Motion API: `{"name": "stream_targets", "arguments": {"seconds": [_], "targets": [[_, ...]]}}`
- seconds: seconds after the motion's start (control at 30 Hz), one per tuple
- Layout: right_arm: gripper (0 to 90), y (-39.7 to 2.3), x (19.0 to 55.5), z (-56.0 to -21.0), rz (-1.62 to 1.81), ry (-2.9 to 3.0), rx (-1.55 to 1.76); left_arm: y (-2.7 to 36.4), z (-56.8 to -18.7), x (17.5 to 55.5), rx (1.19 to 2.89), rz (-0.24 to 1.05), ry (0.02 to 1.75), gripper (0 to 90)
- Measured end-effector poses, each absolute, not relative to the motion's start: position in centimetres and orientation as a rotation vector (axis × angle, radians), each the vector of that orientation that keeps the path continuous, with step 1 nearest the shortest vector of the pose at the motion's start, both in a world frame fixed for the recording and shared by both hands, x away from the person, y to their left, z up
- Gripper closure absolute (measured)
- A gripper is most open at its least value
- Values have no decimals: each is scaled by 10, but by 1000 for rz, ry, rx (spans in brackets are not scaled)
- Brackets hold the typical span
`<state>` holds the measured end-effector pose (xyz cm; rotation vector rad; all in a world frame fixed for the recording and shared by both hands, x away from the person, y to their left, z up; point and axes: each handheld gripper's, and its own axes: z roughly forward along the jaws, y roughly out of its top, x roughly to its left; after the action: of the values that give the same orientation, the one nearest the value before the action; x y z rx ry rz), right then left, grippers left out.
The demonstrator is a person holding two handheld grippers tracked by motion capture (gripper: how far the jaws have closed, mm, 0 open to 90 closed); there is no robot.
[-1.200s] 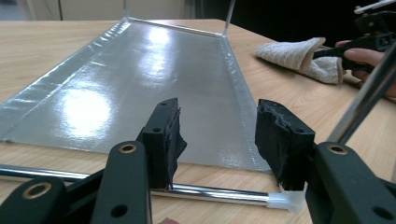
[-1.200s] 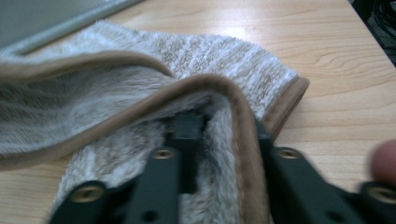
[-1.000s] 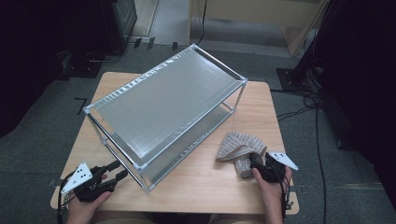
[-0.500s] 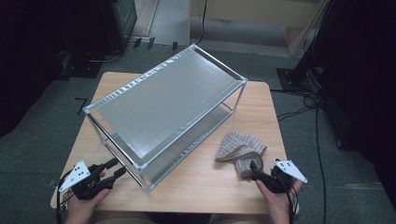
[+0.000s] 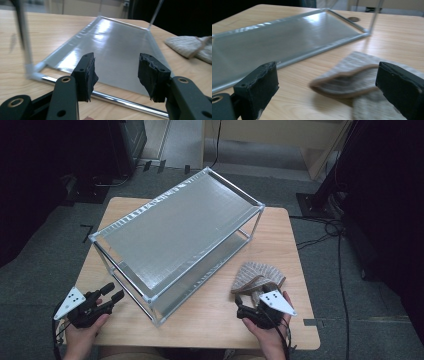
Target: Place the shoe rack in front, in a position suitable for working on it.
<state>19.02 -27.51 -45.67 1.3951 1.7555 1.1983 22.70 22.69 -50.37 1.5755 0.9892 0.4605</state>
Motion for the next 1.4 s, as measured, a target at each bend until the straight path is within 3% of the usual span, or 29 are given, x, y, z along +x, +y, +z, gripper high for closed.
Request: {"name": "stream_targets", "arguments": {"seconds": [0.93, 1.4], "targets": [[125, -161, 178, -473, 1347, 1999, 1228, 246, -506, 245, 1552, 582, 1095, 466], [167, -131, 165, -484, 1374, 2107, 1154, 243, -511, 259, 1562, 622, 1136, 468]]}}
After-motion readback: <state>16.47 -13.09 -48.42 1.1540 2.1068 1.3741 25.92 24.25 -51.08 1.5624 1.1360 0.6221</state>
